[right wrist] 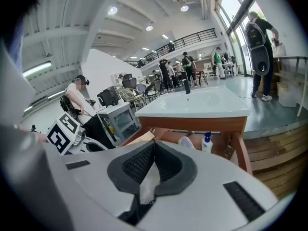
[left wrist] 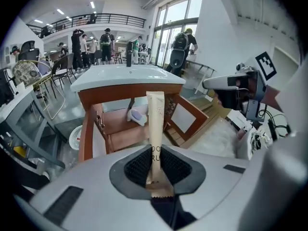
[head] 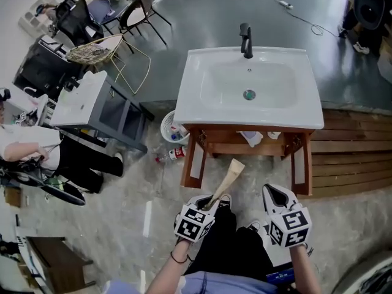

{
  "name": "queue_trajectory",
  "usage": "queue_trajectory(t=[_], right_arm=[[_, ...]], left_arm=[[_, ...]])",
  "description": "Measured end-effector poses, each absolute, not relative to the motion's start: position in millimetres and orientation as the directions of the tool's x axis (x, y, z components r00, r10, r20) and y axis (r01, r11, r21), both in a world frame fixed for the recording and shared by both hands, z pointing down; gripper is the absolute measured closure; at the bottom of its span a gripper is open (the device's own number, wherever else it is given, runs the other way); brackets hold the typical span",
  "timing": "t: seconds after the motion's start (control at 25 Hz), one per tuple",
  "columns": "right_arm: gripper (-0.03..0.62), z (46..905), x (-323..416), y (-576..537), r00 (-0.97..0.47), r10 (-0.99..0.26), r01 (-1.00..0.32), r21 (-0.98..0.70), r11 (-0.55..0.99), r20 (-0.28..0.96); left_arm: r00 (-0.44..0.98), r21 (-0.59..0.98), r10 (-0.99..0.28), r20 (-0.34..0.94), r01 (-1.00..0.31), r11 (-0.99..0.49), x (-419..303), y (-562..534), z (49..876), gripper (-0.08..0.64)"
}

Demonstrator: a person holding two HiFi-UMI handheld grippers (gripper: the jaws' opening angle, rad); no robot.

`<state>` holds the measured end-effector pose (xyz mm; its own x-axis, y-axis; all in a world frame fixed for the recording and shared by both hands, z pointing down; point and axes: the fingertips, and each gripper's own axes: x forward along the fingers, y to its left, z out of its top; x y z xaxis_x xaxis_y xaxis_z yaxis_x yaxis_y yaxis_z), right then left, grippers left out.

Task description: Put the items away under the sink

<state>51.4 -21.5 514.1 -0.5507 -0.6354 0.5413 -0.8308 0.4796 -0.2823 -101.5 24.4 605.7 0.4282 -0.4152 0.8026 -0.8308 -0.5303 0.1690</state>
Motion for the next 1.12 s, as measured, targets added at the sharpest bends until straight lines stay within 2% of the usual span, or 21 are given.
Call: queue_trajectory(t=[0.24, 0.52, 0.8, 1.12], right_arm=[[0.577, 544.3, 25.5, -44.4, -0.638, -0.599, -0.765, -0.308, 0.565, 0.484], [0.577, 594.4, 11.5, -68.2, -0.693, -0.603, -0.720, -0.361, 0.592, 0.395], [0.577, 638.5, -0.4, -92.9, -0.672, -0.600, -0.735, -0.288, 0.614, 0.434], [0.577, 667.2, -11.1, -109.2, -0.678, -0.597, -0.731, -0.312, 0.607, 0.428]], left_arm=[[0.430, 0.200, -0.409, 0.805, -0.846, -0.494, -115.0, -2.9, 654.0, 0.494], [0.446, 0.228, -0.397, 0.802, -0.843, -0.487, -113.0, -40.7, 712.3, 0.494], [0.446, 0.266, -0.409, 0.796, -0.866, -0.424, -120.2, -88.0, 763.5, 0.494], [0.432, 0.318, -0.442, 0.786, -0.896, -0.311, -121.6, -136.6, 809.7, 0.494]])
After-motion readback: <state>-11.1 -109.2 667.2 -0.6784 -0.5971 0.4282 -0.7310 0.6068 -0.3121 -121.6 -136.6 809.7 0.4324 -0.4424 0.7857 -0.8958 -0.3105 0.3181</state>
